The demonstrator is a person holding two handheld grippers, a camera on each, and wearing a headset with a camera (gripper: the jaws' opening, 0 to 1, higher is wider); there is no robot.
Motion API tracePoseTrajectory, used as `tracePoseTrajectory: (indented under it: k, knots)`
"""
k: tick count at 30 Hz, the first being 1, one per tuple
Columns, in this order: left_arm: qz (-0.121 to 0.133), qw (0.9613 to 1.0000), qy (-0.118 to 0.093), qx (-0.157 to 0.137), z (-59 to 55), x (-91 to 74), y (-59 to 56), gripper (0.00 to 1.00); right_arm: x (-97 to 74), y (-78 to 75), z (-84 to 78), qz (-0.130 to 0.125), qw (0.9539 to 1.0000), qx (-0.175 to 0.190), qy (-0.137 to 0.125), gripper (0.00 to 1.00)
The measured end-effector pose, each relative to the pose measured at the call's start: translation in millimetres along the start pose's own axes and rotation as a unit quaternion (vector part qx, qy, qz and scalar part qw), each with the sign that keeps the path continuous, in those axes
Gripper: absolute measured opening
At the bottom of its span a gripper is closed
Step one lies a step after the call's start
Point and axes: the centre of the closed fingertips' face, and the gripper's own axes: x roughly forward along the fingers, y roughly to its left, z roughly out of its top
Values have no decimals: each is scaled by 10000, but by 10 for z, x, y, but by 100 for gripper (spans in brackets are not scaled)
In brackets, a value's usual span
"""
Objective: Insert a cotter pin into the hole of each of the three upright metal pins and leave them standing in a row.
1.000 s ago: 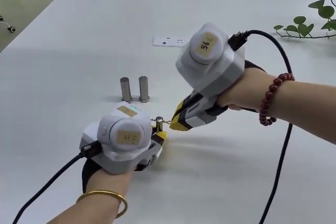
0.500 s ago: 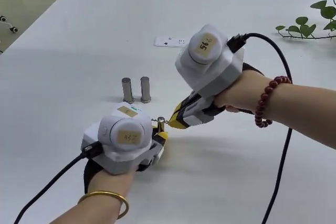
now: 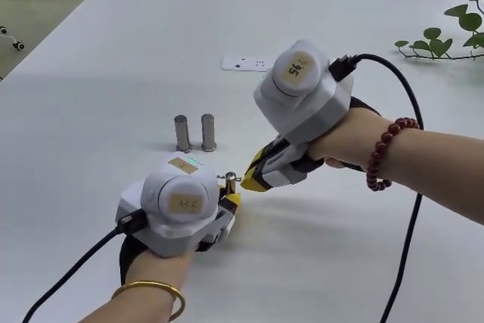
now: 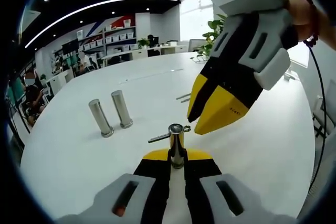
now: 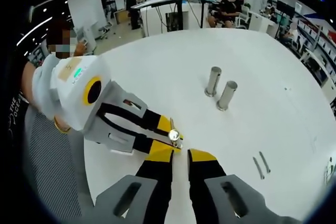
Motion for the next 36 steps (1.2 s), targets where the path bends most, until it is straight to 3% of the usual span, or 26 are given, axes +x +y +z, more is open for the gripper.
tracePoseTrajectory:
  k: [5,12,15,19,24,29,36]
  knots:
    - [21,10000,-24,81,6,4,2,6,-57,-43,43,-130,9977,511,-431,14]
    - [-1,10000,2,-6,6,8,19,6,-113,-73,-24,-163,9935,937,-627,16]
    - [2,10000,17,-59,5,5,52,5,-134,-83,-46,-171,9887,1270,-775,16]
    - [69,10000,39,-56,-1,-5,122,5,-156,-97,-71,-222,9854,1450,-868,16]
    - [222,9997,34,-88,21,-35,291,5,-177,-106,-118,-288,9810,1662,-958,17]
    - [378,9992,23,-135,55,-58,455,5,-156,-137,-186,-384,9798,1662,-1042,18]
    - [550,9982,65,-218,13,-73,628,5,-186,-157,-147,-409,9763,1664,-1319,21]
